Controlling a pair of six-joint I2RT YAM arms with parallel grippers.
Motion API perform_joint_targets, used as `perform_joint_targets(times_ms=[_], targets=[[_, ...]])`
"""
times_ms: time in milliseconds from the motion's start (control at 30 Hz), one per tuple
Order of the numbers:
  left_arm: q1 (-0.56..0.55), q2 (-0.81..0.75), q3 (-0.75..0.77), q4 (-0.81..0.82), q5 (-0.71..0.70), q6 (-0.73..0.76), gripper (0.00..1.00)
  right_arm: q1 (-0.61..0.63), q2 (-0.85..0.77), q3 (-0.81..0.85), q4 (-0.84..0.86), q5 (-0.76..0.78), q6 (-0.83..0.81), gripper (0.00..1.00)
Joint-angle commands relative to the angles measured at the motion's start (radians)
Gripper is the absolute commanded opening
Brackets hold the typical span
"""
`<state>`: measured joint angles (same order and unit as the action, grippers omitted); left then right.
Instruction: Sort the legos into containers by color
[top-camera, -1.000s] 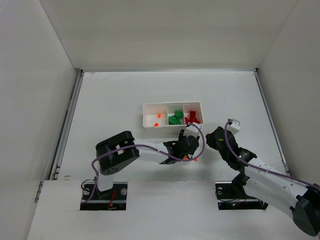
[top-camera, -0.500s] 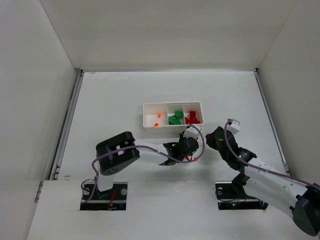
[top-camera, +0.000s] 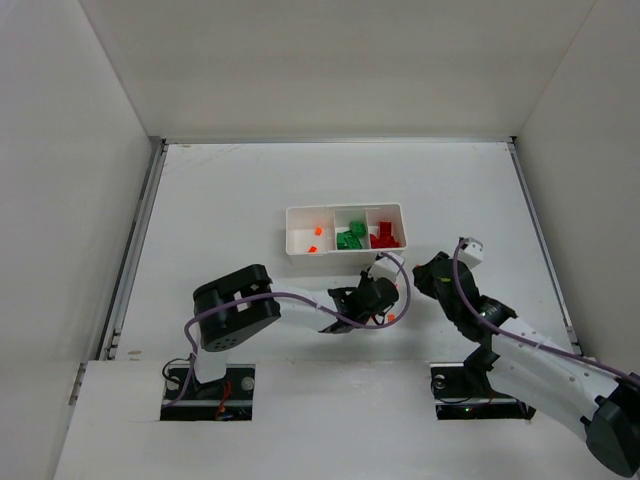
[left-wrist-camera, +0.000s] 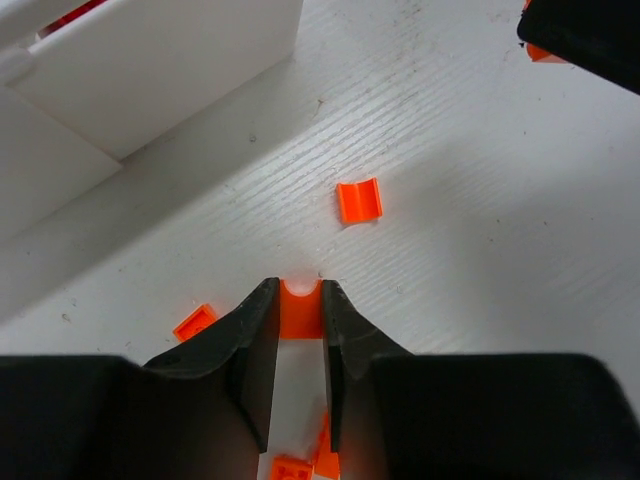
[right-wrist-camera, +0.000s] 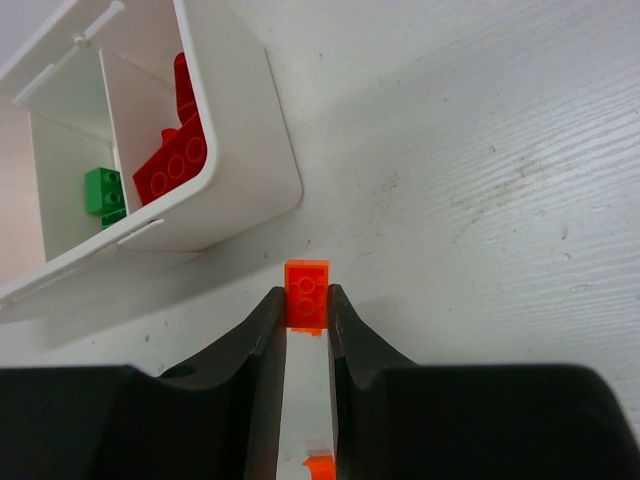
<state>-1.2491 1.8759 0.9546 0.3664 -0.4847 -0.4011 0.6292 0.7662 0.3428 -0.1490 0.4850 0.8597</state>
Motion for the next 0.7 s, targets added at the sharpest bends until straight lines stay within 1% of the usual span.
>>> perform_joint_targets(times_ms=[0, 167, 333, 467, 667], targets=[[-0.003, -0.04, -0.017, 0.002, -0.011, 0.001, 0.14, -0.01, -0.011, -0.002, 0.031, -0.002, -0.011, 0.18], [-0.003, -0.197, -0.088, 0.046, -0.009, -0.004, 0.12, -0.007, -0.001, 0.024, 0.046, -0.011, -0.034, 0.18], [0.015, -0.443, -0.206, 0.042, -0.005, -0.039, 0.12, 0.049, 0.048, 0.097, 0.083, -0.043, -0.068, 0.18], [0.066, -0.668, -0.325, 0.014, -0.012, -0.088, 0.12, 0.121, 0.18, 0.2, 0.163, -0.082, -0.083, 0.18], [0.205, -0.94, -0.48, -0.113, -0.014, -0.203, 0.13, 0.221, 0.482, 0.41, 0.272, -0.105, -0.116, 0.18]])
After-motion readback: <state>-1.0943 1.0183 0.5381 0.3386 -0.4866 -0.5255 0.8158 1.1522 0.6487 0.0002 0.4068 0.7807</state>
